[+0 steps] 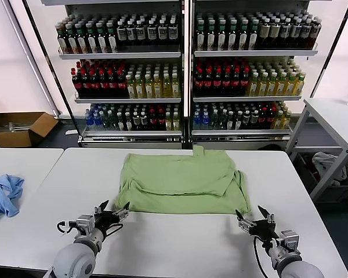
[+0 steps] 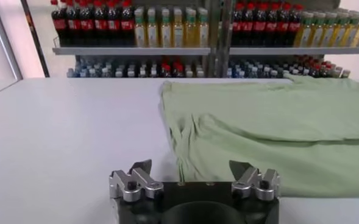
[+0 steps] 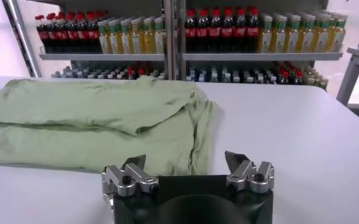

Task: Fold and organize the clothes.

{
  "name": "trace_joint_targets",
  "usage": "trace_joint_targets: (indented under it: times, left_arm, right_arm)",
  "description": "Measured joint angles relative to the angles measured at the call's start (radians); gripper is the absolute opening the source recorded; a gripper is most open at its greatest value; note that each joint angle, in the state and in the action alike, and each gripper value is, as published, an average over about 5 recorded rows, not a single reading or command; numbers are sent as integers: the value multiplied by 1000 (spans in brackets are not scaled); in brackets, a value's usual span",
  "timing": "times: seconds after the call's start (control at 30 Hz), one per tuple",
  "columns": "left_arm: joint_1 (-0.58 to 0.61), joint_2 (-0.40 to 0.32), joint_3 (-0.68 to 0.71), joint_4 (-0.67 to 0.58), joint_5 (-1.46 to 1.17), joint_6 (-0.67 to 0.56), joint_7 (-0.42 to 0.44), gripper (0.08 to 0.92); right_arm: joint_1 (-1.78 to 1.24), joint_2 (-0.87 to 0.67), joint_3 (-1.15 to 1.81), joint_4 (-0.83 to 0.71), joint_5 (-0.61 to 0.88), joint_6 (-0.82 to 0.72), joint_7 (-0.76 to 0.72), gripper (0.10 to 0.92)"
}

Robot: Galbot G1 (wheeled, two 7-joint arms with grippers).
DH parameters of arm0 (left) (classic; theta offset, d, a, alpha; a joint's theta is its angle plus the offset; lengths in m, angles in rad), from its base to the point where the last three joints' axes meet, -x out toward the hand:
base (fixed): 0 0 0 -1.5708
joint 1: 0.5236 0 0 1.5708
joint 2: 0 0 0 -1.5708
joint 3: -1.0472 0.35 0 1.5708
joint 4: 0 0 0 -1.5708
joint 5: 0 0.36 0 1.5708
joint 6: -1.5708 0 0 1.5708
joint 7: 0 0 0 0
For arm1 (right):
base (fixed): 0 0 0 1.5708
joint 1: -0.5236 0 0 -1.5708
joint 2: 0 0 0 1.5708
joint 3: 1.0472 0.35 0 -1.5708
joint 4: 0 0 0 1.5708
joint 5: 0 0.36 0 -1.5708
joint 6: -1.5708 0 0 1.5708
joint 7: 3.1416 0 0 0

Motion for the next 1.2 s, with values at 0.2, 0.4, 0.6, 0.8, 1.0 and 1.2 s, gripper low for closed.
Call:
trace_joint_targets:
  times: [0.2, 0.4, 0.6, 0.8, 1.0, 1.2]
  left_arm:
    - [-19, -7, 6, 21, -3, 1, 7, 588]
    - [-33, -13, 11, 45, -5, 1, 13, 534]
    - [-36, -15, 18, 57, -5, 1, 18, 379]
    - [-28, -9, 19, 52, 6, -1, 31, 205]
    - [-15, 4, 25, 33, 23, -2, 40, 94]
    - [9, 28, 20, -6, 35, 11, 31, 94]
  right_arm:
    - [33, 17, -23, -33, -22, 2, -7, 638]
    - [70, 33, -46, -69, -47, 5, -12, 527]
    - [95, 41, -63, -101, -69, 8, -17, 364]
    - [101, 40, -64, -111, -78, 10, -20, 191]
    - [96, 31, -57, -105, -81, 1, -22, 127]
    - [61, -2, -33, -58, -73, -14, -15, 127]
